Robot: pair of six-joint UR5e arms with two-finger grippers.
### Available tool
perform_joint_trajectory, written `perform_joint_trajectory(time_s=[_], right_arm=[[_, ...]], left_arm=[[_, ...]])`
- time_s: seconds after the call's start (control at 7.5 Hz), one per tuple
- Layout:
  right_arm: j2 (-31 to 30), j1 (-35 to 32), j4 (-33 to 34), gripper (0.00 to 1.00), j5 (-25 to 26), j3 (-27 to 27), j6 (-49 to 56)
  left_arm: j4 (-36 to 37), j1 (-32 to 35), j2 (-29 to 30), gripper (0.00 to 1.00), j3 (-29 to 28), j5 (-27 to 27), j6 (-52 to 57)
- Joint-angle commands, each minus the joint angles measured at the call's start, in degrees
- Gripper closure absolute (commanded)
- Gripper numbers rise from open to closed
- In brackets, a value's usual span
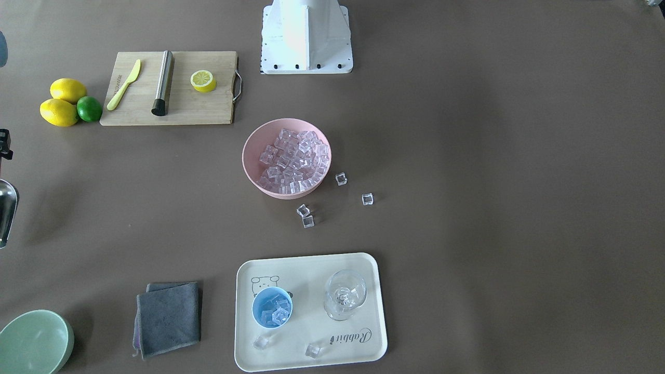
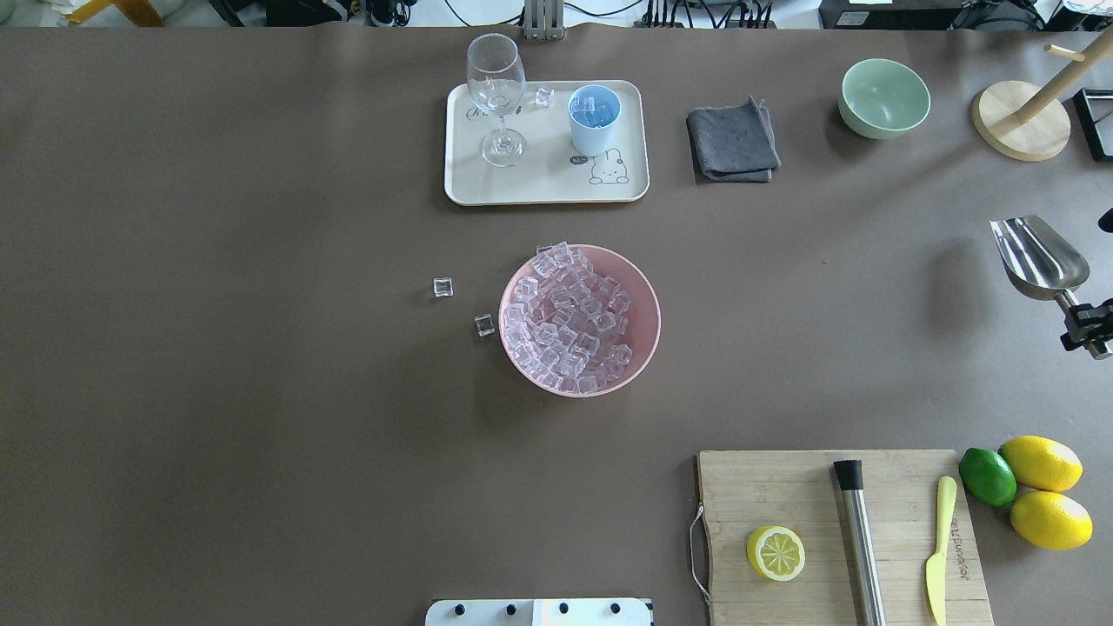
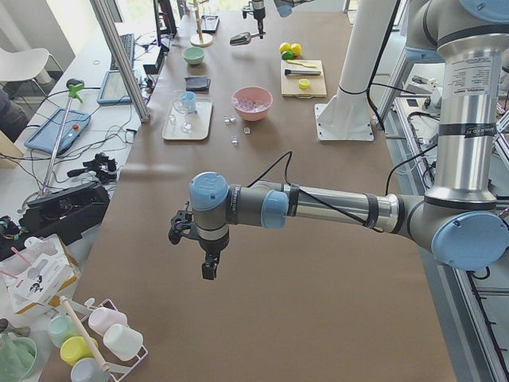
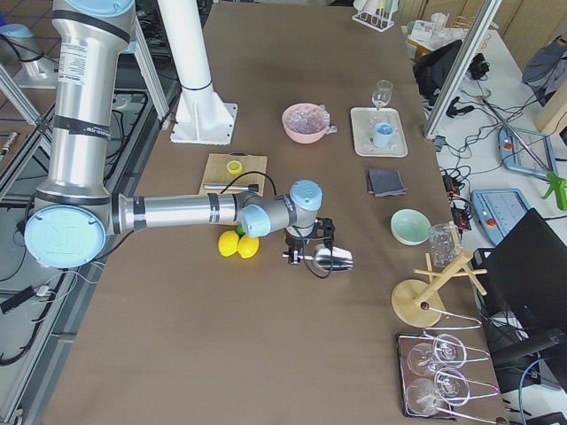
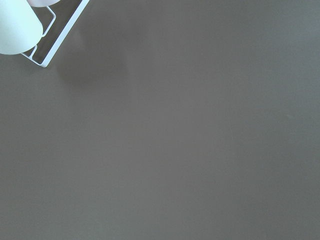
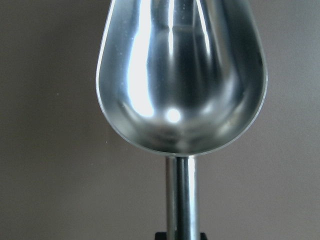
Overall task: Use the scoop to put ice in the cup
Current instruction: 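Carry the empty scoop back and lower it onto the table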
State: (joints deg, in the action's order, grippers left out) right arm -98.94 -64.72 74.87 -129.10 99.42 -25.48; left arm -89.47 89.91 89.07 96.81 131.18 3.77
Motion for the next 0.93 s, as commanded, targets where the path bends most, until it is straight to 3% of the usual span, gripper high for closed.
perform_joint_trajectory(time_s=[0.0,0.13,0.27,0.4,0.8], right_arm=[[-0.02,0.03,-2.89,1.0,-0.1,-2.12,0.0],[0.06,0.03,-2.89,0.41,-0.1,-2.12,-0.18],[0.24,0.03,-2.8,0.17,-0.62,-2.21,-1.05],[0.33,-0.14,-2.8,0.03,-1.41,-1.77,-1.06],[-0.46,-4.86,-2.1,0.01,-5.18,1.04,-0.36]], left_arm=[[0.0,0.01,0.22,0.01,0.04,-0.05,0.1],[0.0,-0.08,0.23,0.01,0.13,-0.05,0.1],[0.0,-0.17,0.31,0.01,0.04,-0.05,0.1],[0.0,-0.34,0.31,0.01,0.04,-0.05,0.1],[0.0,-1.31,0.84,0.01,-0.13,-0.05,0.1]])
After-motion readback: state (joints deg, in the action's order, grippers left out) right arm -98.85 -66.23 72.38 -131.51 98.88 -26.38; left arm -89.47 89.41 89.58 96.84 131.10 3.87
